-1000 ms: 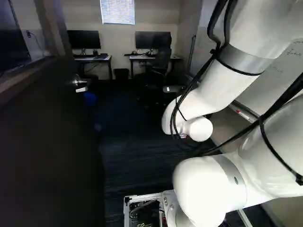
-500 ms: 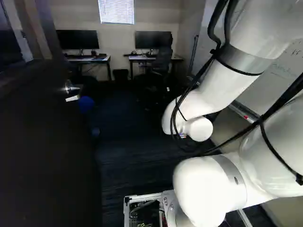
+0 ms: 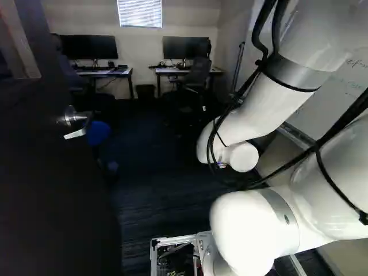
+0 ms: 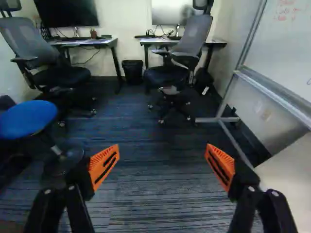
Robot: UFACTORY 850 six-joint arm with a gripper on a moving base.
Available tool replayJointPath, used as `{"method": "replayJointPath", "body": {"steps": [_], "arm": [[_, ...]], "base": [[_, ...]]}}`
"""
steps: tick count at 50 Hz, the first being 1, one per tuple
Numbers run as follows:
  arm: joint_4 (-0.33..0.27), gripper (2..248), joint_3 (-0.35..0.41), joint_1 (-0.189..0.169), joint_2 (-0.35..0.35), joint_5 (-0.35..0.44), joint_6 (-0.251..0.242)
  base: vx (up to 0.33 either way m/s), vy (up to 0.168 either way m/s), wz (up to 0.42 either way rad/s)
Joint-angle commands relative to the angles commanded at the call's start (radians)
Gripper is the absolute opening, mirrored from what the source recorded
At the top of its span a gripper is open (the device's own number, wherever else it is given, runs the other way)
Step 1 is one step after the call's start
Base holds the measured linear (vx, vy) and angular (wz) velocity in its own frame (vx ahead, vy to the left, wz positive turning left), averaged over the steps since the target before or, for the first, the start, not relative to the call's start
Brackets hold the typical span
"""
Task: Open the door and move inside
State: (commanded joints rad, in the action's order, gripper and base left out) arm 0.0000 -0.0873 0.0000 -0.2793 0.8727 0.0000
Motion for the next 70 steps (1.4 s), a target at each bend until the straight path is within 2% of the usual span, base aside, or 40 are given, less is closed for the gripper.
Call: {"method": "replayJointPath", "body": {"steps": [39, 70], "arm": [[0.000, 247, 0.000, 0.000, 0.000, 0.000, 0.000], [0.000, 247, 0.000, 0.000, 0.000, 0.000, 0.000]], "base": [[0.162, 0.002, -0.011], [0.027, 0.001, -0.002]]}}
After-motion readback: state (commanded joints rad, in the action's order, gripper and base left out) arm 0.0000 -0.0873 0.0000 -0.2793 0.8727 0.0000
